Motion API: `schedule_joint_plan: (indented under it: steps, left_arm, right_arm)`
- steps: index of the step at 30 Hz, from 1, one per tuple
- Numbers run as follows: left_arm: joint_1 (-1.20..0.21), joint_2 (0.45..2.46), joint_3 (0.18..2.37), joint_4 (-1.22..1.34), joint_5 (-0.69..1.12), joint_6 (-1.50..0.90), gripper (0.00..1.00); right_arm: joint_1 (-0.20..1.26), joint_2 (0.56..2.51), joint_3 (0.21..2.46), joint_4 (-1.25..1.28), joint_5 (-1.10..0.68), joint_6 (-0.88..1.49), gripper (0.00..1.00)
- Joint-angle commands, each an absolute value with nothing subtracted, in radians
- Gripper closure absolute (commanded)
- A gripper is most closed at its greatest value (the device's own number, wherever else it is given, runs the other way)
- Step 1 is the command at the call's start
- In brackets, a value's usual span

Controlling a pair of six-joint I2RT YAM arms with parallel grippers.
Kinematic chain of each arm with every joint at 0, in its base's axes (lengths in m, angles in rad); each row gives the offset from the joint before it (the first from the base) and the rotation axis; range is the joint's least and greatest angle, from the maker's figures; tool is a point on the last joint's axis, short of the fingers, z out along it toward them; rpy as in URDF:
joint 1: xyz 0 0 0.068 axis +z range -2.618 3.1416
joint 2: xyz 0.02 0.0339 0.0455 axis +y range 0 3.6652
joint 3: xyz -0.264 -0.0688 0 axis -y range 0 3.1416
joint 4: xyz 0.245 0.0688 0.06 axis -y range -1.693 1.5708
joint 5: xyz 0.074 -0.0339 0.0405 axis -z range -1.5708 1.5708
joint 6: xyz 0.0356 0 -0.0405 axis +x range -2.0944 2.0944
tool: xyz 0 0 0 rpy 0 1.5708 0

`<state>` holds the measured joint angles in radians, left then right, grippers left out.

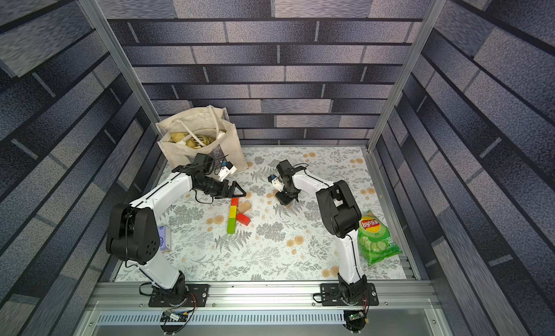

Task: Assemble the letter k with building blocks
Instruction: Pick up the building block from the center of the board, then place the building block at the center of the board.

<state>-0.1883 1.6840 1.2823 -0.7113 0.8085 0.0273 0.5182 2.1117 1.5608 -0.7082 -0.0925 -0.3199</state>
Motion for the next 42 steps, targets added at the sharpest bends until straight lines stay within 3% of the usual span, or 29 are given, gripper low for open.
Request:
schedule_joint_plan:
  steps: [1,9,20,34,42]
  left_arm:
    - [-0.191,1.692,1.316,-0.723,0.819,0.044,0.00]
    - [-0.199,1.684,1.319,-0.726,0.822,0.044,0.00]
    - [-0.196,1.637,1.308,-0.698,0.723,-0.054,0.00]
    - [-0.173,1.578,1.254,-0.701,0.476,-0.192,0.00]
    - [-0.166,1.555,1.243,-0.698,0.446,-0.214,0.00]
  right_arm:
    - [0.511,2.165,1.629,-0.758,-0.095,-0.197,0.93]
    - [0.511,2.284,1.846,-0.882,-0.021,0.065,0.96]
    - [0.535,2.139,1.691,-0.729,-0.165,0.497,0.95]
    - [0.672,2.210,1.790,-0.792,-0.039,0.629,0.95]
    - [0.673,2.218,1.789,-0.809,0.020,0.641,0.94]
